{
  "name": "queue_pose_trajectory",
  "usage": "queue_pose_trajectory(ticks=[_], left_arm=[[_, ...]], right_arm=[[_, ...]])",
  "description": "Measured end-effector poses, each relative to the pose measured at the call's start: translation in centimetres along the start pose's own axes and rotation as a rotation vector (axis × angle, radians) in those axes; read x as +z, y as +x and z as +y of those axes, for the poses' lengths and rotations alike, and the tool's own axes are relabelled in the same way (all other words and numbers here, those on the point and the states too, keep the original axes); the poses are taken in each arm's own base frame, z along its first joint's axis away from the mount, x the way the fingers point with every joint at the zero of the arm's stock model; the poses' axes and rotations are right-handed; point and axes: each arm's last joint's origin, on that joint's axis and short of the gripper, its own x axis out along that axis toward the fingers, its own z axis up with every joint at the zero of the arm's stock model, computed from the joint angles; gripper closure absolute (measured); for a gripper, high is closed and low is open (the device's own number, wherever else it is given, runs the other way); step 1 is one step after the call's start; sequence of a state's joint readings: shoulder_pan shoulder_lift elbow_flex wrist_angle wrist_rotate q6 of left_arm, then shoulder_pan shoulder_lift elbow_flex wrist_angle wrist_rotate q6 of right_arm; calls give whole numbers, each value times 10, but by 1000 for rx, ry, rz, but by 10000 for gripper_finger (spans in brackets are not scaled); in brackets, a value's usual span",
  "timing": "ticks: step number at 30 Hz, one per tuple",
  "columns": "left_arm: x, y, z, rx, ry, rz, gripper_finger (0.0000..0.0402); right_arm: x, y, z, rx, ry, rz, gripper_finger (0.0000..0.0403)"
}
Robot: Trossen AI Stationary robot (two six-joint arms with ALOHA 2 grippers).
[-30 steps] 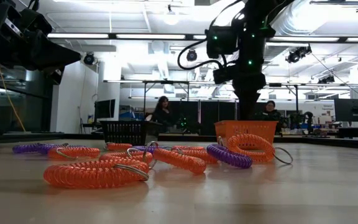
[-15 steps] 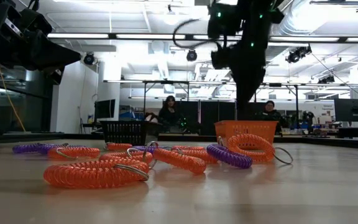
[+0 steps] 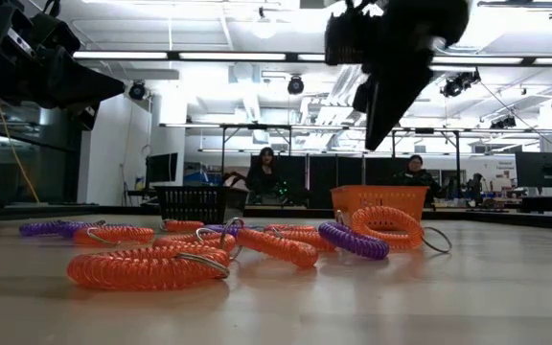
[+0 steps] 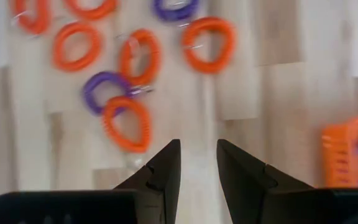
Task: Sort spring keychains into baskets
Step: Put the violet spring keychain into the orange basket
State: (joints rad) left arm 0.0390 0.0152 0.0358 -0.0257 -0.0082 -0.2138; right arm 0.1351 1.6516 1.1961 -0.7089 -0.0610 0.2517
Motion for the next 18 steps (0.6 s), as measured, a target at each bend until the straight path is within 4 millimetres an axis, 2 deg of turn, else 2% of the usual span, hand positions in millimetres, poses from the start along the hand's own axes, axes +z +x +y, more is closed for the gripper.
queue_pose_trajectory(ticks=[9, 14, 18], left_arm=[[0, 0, 0, 0, 0, 0, 401], [0, 0, 0, 0, 0, 0, 401], [0, 0, 0, 0, 0, 0, 401]], right_arm=[[-12, 5, 54, 100, -233, -25, 304], [-20, 23, 83, 138, -391, -28, 304], [-24, 35, 97, 146, -462, -41, 304]])
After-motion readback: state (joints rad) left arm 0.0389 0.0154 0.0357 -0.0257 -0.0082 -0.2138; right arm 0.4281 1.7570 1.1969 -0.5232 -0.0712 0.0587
